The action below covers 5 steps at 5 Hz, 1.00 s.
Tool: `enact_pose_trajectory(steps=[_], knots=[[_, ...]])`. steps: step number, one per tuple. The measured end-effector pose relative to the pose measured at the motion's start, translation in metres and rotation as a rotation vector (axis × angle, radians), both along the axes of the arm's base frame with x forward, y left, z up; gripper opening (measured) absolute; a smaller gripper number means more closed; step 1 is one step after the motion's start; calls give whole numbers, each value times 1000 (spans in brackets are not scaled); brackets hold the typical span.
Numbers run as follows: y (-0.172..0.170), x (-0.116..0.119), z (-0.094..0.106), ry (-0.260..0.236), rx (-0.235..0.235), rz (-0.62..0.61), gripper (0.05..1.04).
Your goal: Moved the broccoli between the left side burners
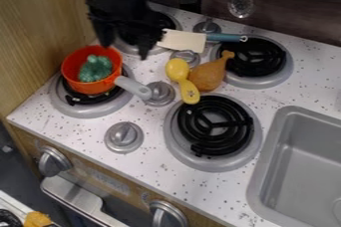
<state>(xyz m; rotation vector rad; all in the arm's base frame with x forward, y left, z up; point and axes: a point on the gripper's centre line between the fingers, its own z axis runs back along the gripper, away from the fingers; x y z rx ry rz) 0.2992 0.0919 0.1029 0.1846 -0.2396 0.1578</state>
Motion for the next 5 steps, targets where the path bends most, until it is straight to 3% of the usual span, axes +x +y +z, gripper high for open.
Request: enact_pose_trajectory(steps=[1, 2, 5], knots=[[17, -1, 1, -11, 21, -13, 999], [29, -3, 4, -16, 12, 5, 999], [43, -13, -20, 3, -65, 64, 999]])
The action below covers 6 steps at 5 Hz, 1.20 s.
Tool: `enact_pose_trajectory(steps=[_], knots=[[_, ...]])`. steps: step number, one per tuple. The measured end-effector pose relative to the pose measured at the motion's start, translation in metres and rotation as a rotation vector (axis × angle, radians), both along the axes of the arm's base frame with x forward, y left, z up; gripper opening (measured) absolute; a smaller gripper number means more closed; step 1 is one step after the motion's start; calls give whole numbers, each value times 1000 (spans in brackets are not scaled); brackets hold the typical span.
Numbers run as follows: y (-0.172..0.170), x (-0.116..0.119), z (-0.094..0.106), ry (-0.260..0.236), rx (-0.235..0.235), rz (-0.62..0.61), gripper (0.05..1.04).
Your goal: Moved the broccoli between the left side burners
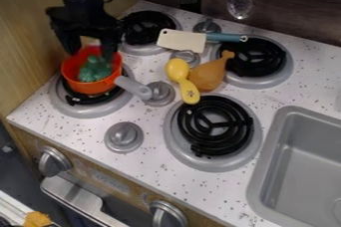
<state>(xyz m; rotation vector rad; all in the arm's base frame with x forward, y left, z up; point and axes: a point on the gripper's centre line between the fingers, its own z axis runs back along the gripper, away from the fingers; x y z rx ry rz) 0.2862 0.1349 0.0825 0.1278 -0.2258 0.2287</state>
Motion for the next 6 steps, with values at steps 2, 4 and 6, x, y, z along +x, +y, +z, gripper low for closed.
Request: enact_pose_trajectory(steps=[2, 4, 6], knots=[[2, -4, -12, 13, -27, 25, 967], [3, -4, -22, 30, -40, 26, 394], [5, -5, -20, 32, -25, 55, 326]])
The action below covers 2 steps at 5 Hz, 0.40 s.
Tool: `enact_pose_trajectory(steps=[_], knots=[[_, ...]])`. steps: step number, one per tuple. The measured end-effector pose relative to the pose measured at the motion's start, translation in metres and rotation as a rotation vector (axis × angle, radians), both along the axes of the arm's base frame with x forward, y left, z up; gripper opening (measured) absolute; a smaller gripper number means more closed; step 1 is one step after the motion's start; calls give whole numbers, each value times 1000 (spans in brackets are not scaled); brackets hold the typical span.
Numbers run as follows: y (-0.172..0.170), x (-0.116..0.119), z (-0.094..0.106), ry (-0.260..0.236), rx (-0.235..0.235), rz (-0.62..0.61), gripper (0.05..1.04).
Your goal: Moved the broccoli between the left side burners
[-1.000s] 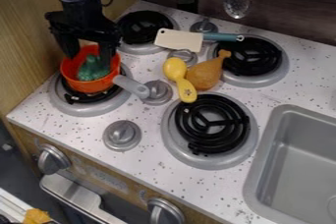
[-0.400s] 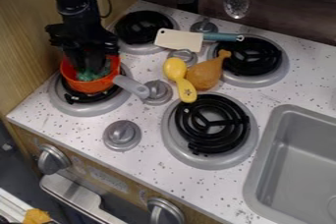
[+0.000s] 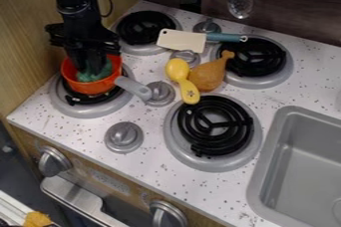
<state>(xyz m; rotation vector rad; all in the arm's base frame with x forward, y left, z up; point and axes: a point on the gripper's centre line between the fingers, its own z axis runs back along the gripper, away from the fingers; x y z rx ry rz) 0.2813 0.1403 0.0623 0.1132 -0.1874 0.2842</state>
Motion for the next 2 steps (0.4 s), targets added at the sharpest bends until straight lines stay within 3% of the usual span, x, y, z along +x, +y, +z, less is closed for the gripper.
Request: enact_pose_trajectory(steps=[2], knots=[[-14, 3, 34, 35, 67, 30, 325]])
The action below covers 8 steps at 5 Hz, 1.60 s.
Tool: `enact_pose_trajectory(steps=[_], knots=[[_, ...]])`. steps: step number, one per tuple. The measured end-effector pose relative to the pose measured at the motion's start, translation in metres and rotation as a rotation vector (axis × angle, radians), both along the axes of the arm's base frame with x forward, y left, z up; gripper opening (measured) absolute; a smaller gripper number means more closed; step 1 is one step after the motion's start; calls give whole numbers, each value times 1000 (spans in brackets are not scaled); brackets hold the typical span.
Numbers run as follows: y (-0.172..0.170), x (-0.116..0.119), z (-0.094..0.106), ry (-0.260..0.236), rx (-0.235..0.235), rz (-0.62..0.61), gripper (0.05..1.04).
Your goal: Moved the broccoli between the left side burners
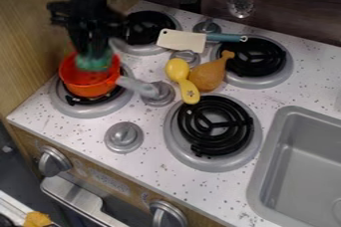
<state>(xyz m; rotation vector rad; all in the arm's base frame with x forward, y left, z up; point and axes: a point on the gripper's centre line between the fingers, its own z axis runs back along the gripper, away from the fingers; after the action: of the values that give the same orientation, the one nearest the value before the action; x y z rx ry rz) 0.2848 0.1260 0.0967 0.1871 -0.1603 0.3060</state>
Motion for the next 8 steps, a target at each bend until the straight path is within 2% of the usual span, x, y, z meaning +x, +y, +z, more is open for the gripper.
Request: enact_pose_trajectory(steps=[1, 2, 3, 5, 6, 7, 8], knots=[[-7, 3, 11, 12, 10, 6, 325], [-14, 18, 25, -27, 32, -14, 325], [-16, 45, 20, -41, -8, -80, 325], [-18, 86, -8, -94, -50, -191, 325], [-22, 96, -22, -115, -79, -215, 325], [-21, 104, -30, -152, -79, -223, 325], [-16, 103, -51, -125, -100, -222, 325]])
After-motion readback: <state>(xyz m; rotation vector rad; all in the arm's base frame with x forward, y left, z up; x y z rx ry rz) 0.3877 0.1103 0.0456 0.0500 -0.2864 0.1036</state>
